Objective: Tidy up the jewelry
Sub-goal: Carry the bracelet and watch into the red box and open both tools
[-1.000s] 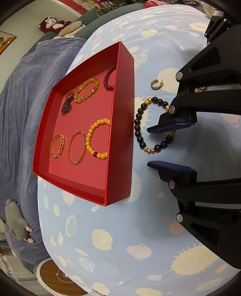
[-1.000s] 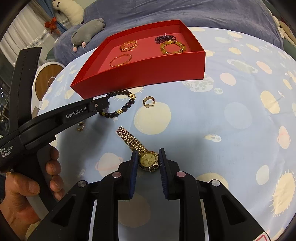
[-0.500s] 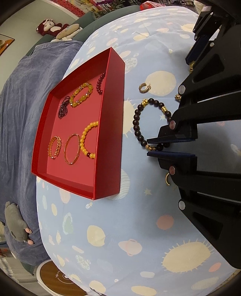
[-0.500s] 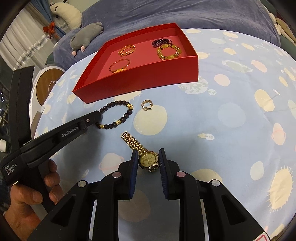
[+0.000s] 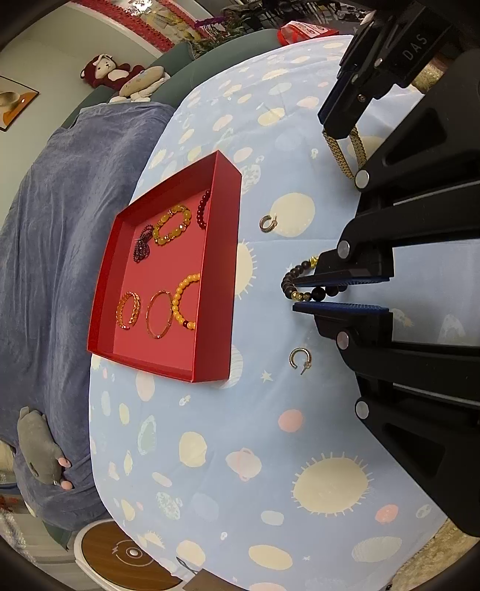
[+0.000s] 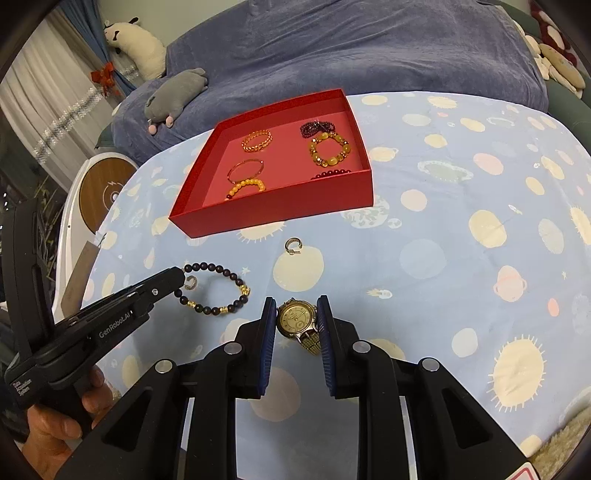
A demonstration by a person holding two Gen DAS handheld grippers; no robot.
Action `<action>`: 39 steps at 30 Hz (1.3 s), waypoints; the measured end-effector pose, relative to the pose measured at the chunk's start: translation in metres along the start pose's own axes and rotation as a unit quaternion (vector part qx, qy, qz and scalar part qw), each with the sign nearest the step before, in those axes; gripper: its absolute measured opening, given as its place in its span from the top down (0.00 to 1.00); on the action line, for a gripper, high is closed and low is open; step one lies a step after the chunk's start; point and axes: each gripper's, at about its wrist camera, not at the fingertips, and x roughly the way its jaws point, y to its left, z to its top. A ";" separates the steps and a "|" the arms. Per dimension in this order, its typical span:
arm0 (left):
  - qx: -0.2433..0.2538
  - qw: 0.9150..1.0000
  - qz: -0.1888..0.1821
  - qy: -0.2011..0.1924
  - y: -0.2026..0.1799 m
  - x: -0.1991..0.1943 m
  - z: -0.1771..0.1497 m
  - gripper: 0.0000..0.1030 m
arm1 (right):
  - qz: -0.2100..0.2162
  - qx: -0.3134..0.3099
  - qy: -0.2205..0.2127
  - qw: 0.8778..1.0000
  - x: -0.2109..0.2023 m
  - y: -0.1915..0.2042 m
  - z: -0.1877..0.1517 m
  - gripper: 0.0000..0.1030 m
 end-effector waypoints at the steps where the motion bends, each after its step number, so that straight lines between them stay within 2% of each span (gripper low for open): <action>1: 0.001 1.000 -0.004 0.000 -0.001 -0.003 0.000 0.93 | 0.000 0.000 -0.003 1.000 -0.003 0.001 0.002 0.79; 7: 0.009 1.000 -0.019 -0.008 -0.010 -0.020 0.011 0.93 | 0.000 -0.006 -0.021 1.000 -0.015 0.006 0.017 0.79; 11: 0.013 0.999 -0.029 -0.021 -0.017 -0.026 0.028 0.93 | 0.006 -0.011 -0.037 0.999 -0.017 0.011 0.040 0.79; 21: 0.037 0.996 -0.033 -0.071 -0.032 -0.020 0.107 0.93 | 0.026 -0.028 -0.064 0.997 0.006 0.029 0.122 0.79; 26: 0.030 0.996 -0.030 -0.078 -0.029 0.004 0.148 0.93 | 0.033 -0.024 -0.061 0.997 0.036 0.034 0.157 0.79; 30: 0.017 0.997 -0.021 -0.071 -0.021 0.031 0.168 0.93 | 0.037 -0.011 -0.049 0.998 0.065 0.032 0.175 0.79; 39: 0.006 0.999 -0.008 -0.031 -0.008 0.090 0.172 0.92 | 0.026 0.005 -0.009 1.000 0.122 0.019 0.176 0.79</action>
